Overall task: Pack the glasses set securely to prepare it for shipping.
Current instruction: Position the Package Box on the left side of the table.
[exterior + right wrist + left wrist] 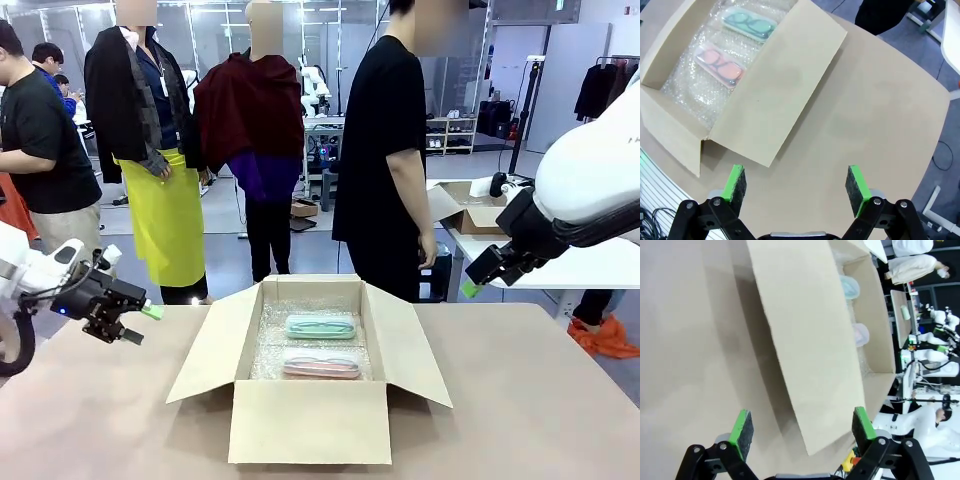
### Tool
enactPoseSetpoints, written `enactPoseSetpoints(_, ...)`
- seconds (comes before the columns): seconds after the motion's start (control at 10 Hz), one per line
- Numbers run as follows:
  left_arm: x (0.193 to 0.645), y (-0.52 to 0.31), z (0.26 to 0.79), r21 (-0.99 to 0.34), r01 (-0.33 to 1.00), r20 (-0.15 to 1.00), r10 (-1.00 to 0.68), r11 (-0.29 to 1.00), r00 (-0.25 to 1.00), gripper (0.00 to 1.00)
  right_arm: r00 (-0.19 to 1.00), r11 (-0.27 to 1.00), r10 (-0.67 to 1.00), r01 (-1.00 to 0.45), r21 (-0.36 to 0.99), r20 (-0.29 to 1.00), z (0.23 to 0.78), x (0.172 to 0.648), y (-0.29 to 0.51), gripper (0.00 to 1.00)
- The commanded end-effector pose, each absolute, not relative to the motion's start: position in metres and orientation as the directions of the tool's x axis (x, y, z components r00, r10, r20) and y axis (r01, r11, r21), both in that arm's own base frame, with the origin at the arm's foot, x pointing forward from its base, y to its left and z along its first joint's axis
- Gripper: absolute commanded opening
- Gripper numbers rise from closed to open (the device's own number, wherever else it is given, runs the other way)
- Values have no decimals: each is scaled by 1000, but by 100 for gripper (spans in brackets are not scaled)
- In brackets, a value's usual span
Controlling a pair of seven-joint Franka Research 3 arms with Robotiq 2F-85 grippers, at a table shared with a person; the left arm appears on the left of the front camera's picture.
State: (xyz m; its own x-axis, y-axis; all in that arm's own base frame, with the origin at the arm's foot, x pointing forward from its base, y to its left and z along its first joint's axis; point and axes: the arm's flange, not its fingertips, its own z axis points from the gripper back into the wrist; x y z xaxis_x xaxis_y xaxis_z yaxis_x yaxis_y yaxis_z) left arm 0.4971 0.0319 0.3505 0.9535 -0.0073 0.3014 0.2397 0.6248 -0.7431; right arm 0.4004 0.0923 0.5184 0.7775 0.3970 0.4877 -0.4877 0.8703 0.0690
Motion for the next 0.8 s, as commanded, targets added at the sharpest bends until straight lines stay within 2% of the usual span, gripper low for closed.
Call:
enactPoseSetpoints(0.0, 516, 31, 326, -816, 215, 255, 2, 537, 967, 100, 775, 871, 395, -486, 66, 493, 520, 403, 94, 100)
enactPoseSetpoints(0.2, 525, 20, 293, -829, 181, 219, 10, 529, 976, 100, 775, 871, 395, -486, 66, 493, 520, 403, 94, 100)
enactPoseSetpoints(0.3, 529, 15, 283, -863, 177, 213, 22, 473, 977, 100, 775, 871, 395, -486, 66, 493, 520, 403, 94, 100)
enactPoseSetpoints(0.7, 529, -6, 264, -902, 180, 198, 5, 392, 980, 100, 775, 871, 395, -486, 66, 493, 520, 403, 94, 100)
